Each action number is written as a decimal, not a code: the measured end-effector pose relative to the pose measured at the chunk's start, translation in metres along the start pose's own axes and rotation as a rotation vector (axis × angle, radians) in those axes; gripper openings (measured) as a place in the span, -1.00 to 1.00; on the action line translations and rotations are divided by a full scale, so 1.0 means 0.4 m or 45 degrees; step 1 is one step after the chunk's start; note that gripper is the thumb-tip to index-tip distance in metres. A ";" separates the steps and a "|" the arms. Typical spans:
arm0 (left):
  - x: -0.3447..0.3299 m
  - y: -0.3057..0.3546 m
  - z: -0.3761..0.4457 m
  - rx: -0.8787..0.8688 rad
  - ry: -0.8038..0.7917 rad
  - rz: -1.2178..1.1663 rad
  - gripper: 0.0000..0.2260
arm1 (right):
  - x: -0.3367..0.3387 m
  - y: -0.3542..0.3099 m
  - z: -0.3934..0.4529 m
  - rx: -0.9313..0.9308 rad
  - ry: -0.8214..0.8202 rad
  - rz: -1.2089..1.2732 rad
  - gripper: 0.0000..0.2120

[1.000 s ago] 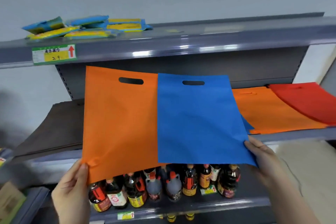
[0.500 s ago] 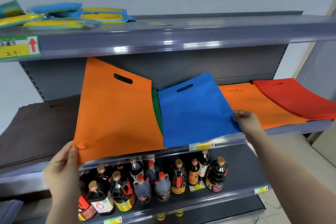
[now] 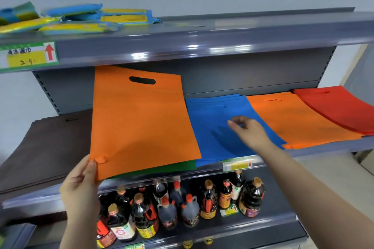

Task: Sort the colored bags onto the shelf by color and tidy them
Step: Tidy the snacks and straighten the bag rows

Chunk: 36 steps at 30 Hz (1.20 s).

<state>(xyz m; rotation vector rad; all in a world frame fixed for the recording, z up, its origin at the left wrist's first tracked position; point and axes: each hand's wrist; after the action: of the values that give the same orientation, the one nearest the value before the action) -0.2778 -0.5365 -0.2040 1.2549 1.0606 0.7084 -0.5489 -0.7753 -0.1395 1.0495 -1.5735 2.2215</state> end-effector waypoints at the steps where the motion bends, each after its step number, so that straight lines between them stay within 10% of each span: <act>1: -0.013 0.000 0.000 0.001 -0.012 0.014 -0.80 | -0.013 -0.038 -0.019 -0.076 -0.086 0.334 -0.61; 8: -0.117 -0.022 0.015 0.019 -0.129 0.029 -0.78 | -0.097 -0.070 -0.061 -0.208 -0.326 0.843 -0.92; 19: -0.352 -0.047 -0.070 -0.139 -0.533 0.515 -0.65 | 0.021 0.130 -0.052 -0.099 0.310 -0.067 -0.92; 36: -0.823 -0.159 -0.262 -0.041 -0.857 0.840 -0.80 | 0.433 0.521 0.079 -0.046 0.332 -0.407 -0.89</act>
<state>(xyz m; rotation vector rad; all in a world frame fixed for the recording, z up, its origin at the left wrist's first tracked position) -0.5071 -0.8018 -0.1838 1.6674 0.0696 0.6989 -0.7753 -0.9238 -0.1721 0.8865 -1.2359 2.0107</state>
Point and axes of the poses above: each hand's wrist, its own z-axis towards the middle knuckle, its own x-axis out of the back of the hand, y = z × x, and after that the axes turned 9 degrees about x, right-handed
